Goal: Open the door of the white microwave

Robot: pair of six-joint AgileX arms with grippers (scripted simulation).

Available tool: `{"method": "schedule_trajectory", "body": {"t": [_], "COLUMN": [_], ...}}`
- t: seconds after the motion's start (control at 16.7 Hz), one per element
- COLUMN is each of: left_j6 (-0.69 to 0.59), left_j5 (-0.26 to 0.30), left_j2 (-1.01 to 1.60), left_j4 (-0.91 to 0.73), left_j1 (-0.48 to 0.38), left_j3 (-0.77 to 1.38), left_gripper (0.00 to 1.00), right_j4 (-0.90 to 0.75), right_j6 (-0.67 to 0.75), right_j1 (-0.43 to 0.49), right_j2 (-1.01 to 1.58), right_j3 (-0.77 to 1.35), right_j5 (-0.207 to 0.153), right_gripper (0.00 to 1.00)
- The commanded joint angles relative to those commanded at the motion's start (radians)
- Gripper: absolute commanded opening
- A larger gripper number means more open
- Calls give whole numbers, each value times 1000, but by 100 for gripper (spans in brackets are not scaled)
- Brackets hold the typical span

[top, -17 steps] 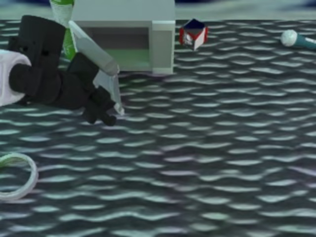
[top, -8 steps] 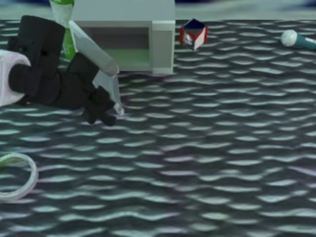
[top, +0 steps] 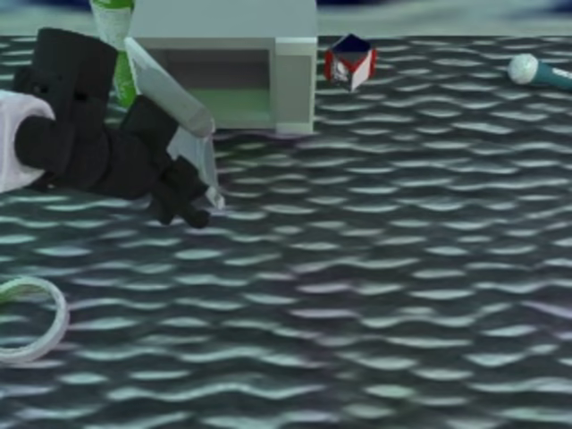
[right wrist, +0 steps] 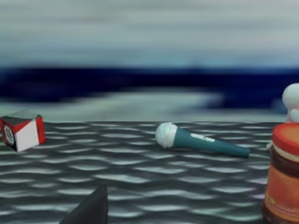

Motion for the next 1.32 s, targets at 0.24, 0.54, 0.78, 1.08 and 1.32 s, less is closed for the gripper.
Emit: {"method": "schedule_trajectory", "body": {"t": [0.24,0.54,0.78,1.08,1.32], "left_j6": [-4,34,67,67,67], "left_j5": [6,27,44,44,44], "left_j2": [0,-2,-3,-3,-3], "left_j4": [-1,-16,-30,-30,-30], "left_j1": [-6,13,29,29,29], "left_j3": [-4,0,1,1,1], "left_gripper": [0,0,0,0,0], "right_j4": [0,0,0,0,0], "right_j6": [0,0,0,0,0], "right_j1": [0,0,0,0,0], "right_j2": [0,0,0,0,0], "right_j3": [0,0,0,0,0], "right_j5": [0,0,0,0,0], "right_gripper": [100,100,100,100,100]}}
